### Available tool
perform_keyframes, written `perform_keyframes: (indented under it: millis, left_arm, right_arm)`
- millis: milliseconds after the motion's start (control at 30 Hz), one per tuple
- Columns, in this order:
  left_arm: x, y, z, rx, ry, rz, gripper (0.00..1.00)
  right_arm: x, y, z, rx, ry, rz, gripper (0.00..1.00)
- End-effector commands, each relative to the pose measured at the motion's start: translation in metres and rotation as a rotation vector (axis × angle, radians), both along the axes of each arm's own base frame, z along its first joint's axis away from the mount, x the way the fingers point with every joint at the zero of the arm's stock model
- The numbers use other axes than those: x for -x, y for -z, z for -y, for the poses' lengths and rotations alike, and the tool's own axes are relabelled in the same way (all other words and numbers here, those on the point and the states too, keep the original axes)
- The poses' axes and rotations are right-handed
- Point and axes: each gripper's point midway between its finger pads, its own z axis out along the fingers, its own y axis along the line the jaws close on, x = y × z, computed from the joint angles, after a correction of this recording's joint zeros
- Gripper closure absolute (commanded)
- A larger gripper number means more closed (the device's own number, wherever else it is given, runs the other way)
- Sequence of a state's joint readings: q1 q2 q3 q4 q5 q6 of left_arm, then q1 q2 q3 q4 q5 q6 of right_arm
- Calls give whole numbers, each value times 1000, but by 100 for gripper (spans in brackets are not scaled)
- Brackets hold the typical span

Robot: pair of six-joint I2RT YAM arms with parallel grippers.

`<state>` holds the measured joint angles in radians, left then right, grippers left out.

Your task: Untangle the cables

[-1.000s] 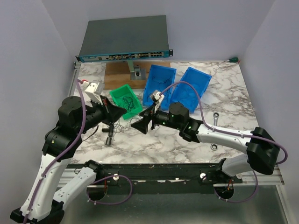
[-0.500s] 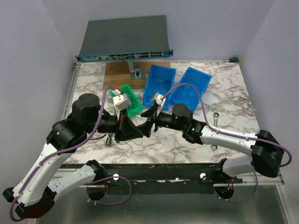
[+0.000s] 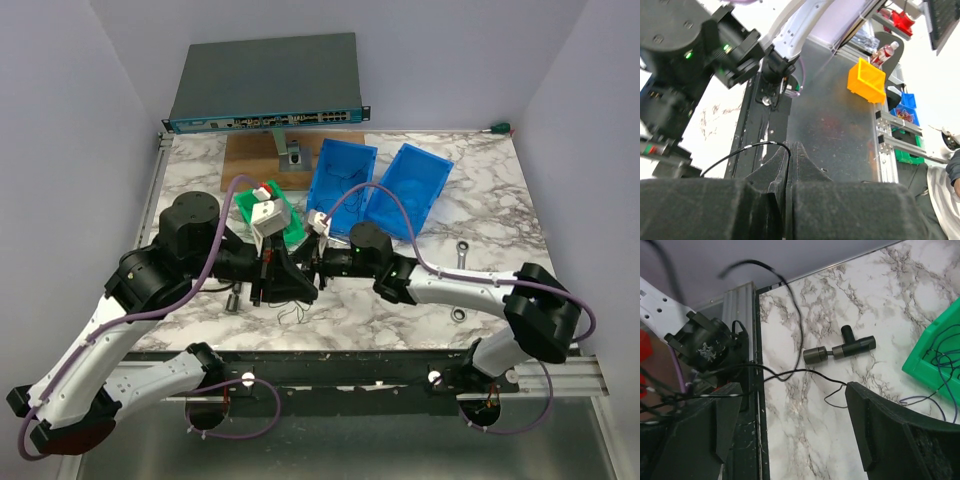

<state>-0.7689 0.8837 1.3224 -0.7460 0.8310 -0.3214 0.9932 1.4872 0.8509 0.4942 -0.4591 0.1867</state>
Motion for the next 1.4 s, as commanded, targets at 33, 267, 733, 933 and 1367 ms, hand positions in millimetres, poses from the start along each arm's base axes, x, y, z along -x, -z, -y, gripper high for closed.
perform_keyframes:
  millis: [33,267,733,933,1367]
  left_arm:
    - [17,-37,-2,110,84,66,100]
    - [-23,-35,-19,53,-214,143,100]
    - [-198,23,-27,-137,-835,130,100]
    - [-248,-14,3,-46,-847,138,100]
    - [-229,-67,2,92,-823,171,100]
  right_arm:
    - [5,-40,-28,-140,-93,67,14]
    - [-4,-81,-14,-272,35,71,92]
    - [-96,-130,65,-160,696,47,99]
    - [-129,-179,82,-205,750,97,99]
    - [-119,-236,92,-159,743,21,99]
